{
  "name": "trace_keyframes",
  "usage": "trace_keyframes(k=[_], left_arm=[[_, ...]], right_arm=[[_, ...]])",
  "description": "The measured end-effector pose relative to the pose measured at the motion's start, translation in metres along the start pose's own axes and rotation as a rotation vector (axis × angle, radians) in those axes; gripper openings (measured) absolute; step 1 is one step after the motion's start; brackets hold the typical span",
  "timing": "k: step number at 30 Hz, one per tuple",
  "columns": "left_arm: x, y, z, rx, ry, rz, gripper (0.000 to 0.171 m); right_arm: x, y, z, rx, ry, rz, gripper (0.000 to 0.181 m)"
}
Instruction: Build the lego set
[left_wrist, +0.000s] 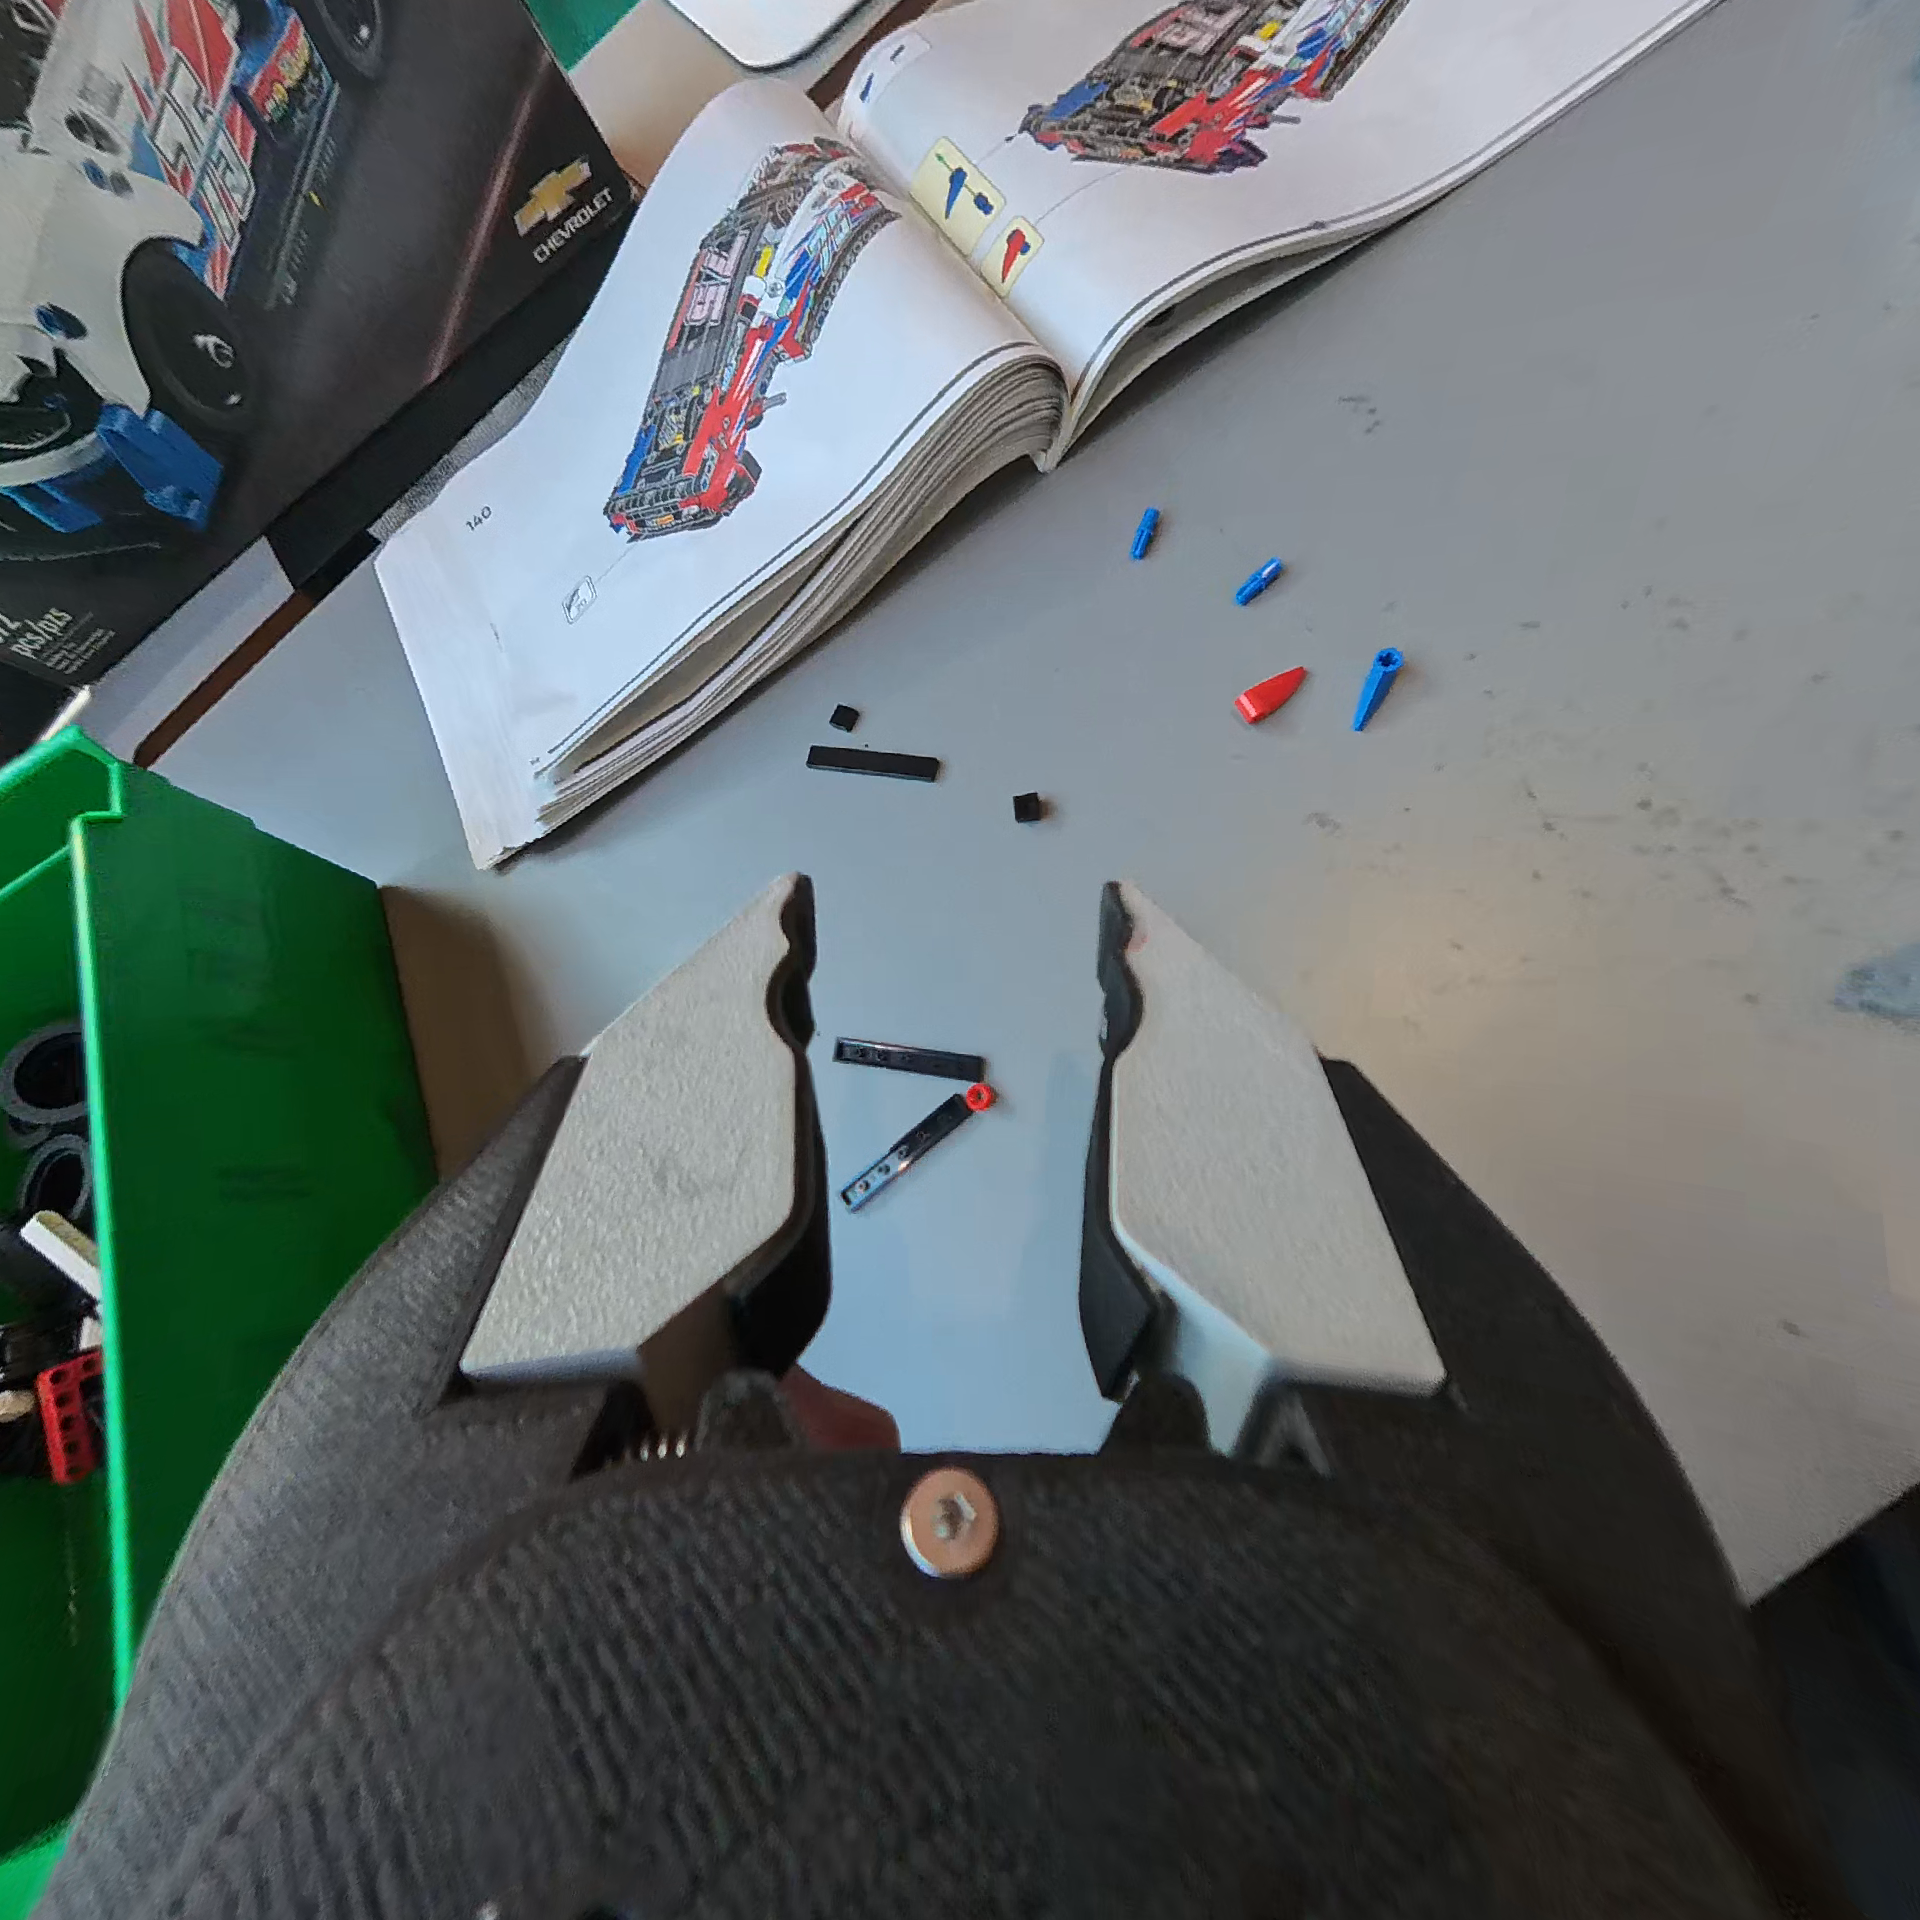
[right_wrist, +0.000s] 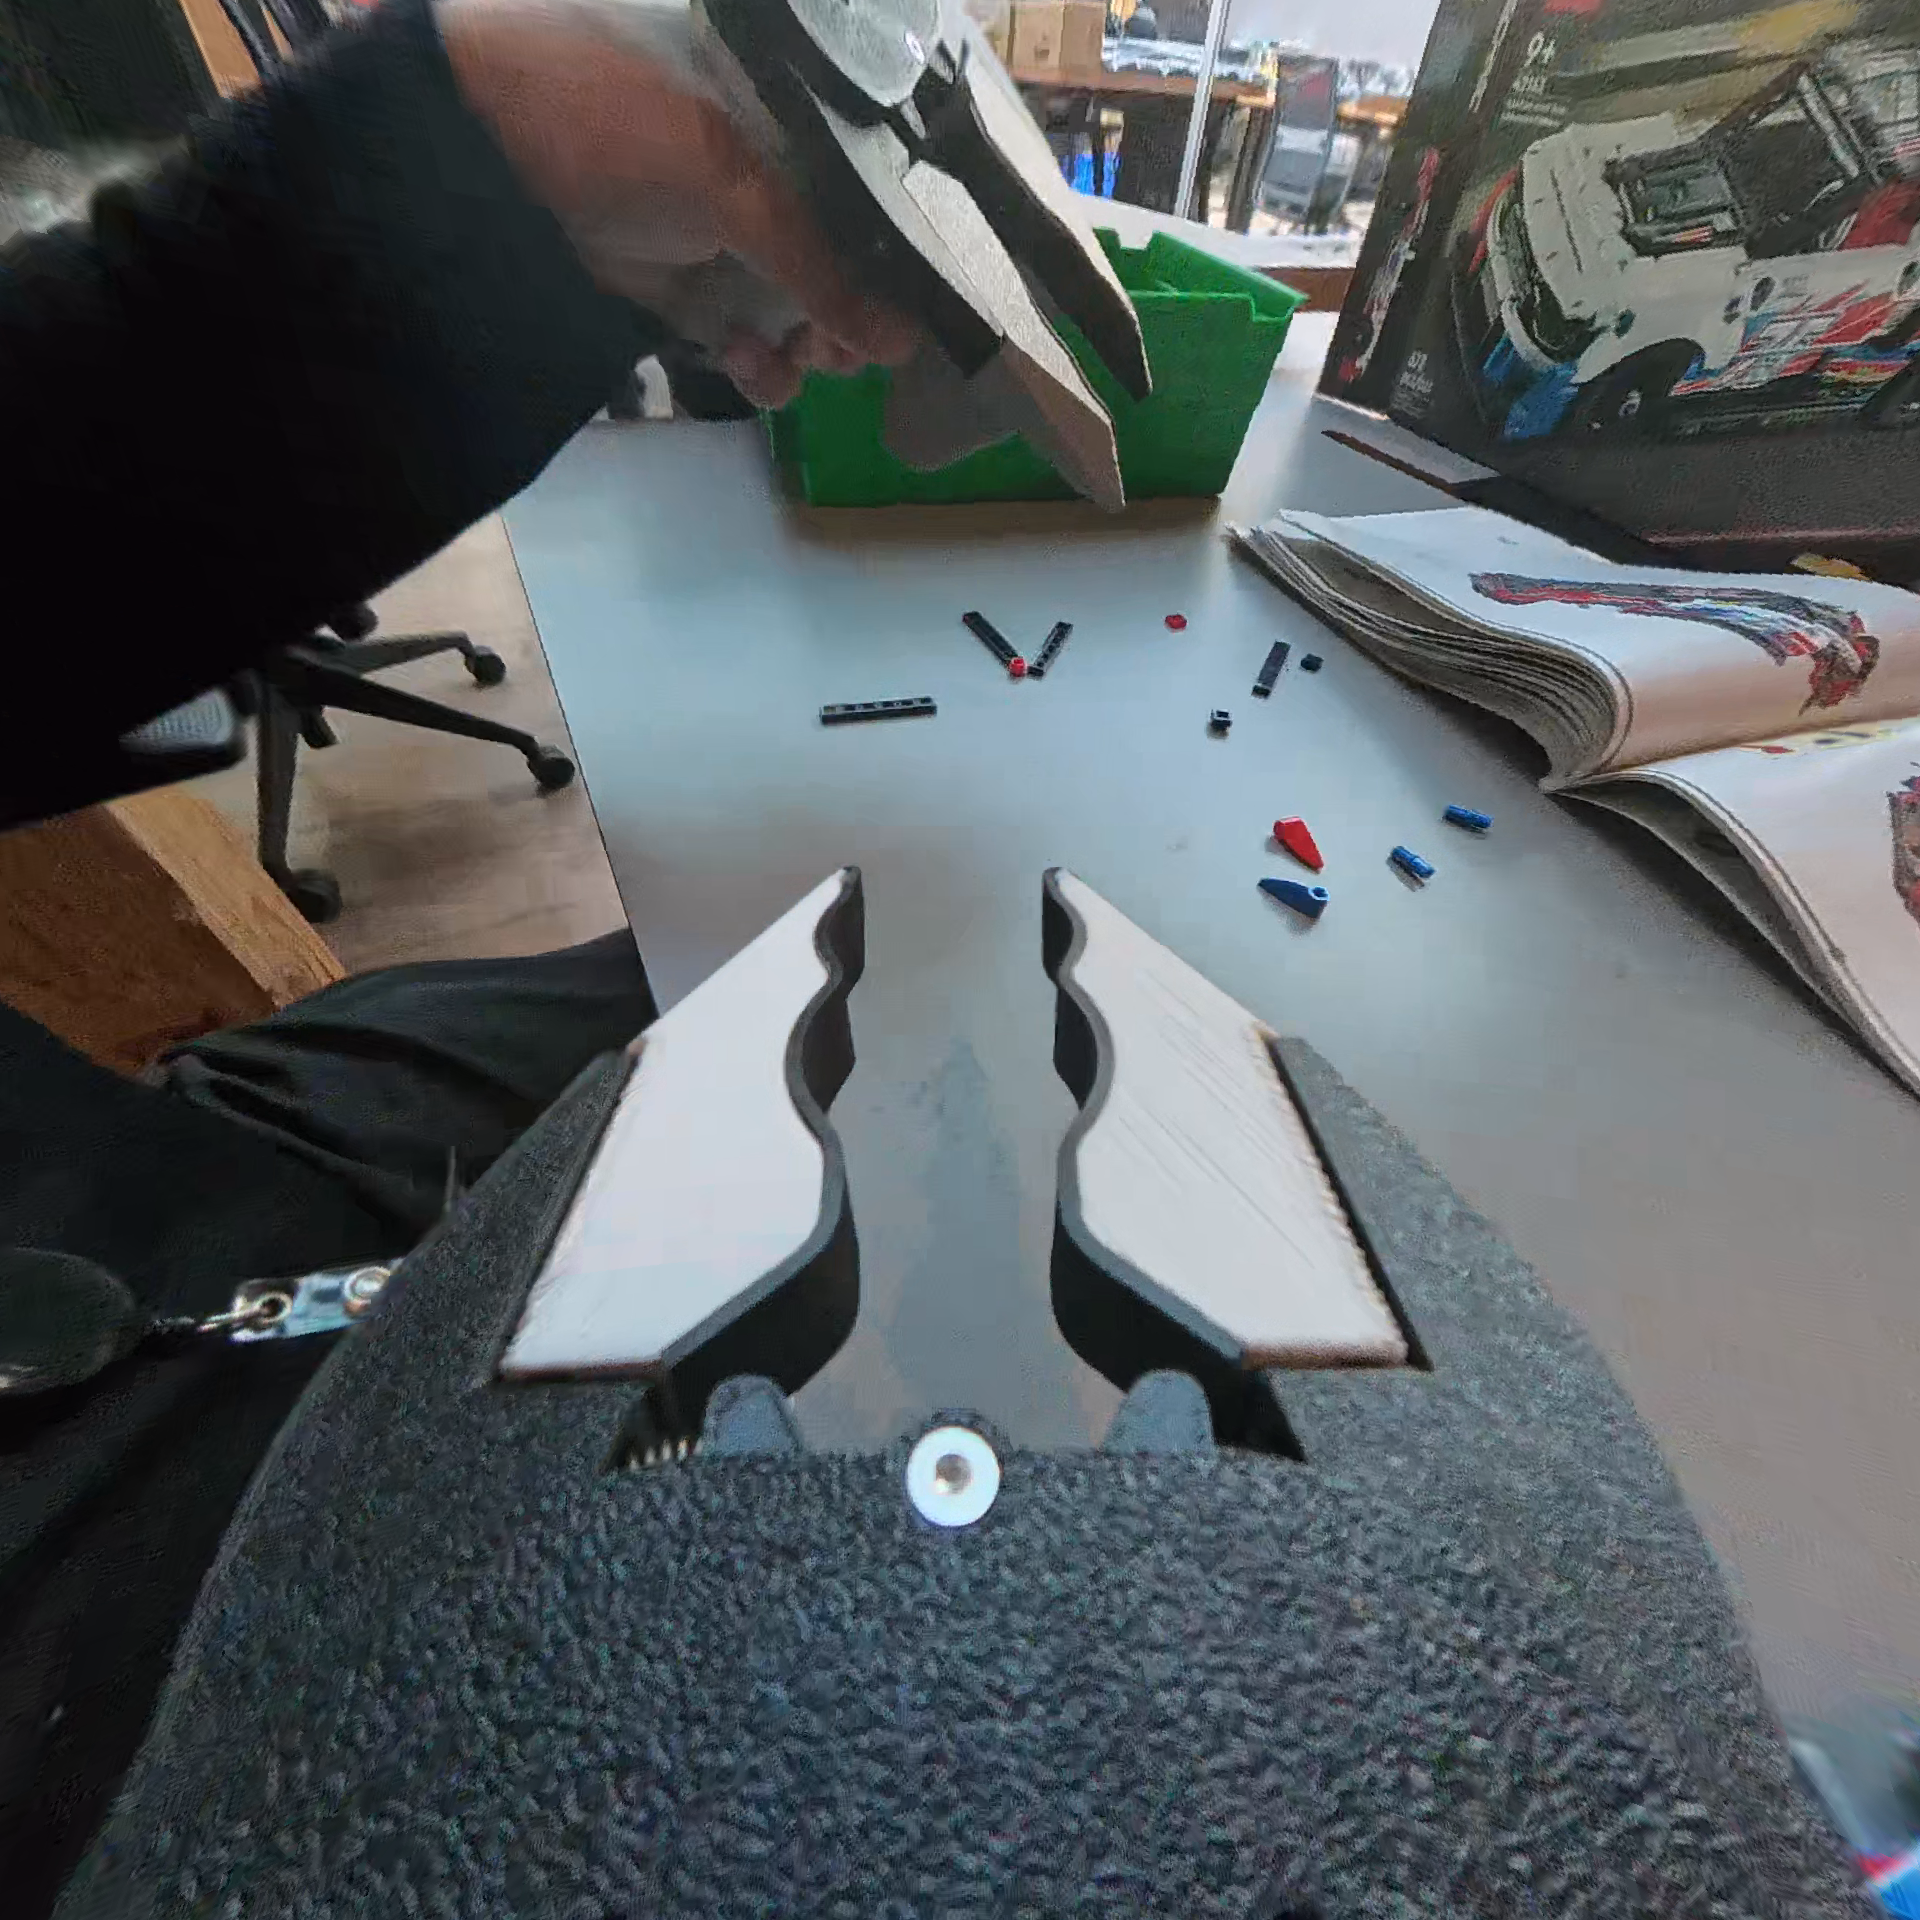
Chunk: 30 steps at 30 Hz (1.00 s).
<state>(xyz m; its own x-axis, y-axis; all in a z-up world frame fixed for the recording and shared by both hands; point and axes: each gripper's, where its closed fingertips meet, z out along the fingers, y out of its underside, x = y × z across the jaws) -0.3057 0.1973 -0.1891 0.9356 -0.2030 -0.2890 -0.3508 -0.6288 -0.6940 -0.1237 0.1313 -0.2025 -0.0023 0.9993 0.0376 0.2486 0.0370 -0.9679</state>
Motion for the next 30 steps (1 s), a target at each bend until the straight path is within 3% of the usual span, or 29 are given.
trace_keyframes(k=[6, 12, 18, 22, 30], left_arm=[[0.020, 0.008, 0.006, -0.025, 0.034, 0.025, 0.049], [0.031, 0.000, 0.013, -0.005, 0.083, 0.008, 0.047], [0.051, -0.015, 0.027, 0.041, 0.197, 0.003, 0.041], [0.069, -0.035, 0.041, 0.090, 0.327, -0.031, 0.041], [0.076, -0.056, 0.064, 0.086, 0.404, -0.051, 0.043]], right_arm=[[-0.001, -0.024, 0.006, 0.109, -0.042, 0.043, 0.034], [0.005, -0.016, 0.011, 0.106, -0.073, 0.115, 0.043], [0.046, -0.010, 0.002, 0.077, 0.150, 0.033, 0.037], [0.053, -0.007, 0.008, 0.064, 0.146, 0.081, 0.043], [0.088, 0.002, 0.001, 0.026, 0.269, 0.124, 0.040]])
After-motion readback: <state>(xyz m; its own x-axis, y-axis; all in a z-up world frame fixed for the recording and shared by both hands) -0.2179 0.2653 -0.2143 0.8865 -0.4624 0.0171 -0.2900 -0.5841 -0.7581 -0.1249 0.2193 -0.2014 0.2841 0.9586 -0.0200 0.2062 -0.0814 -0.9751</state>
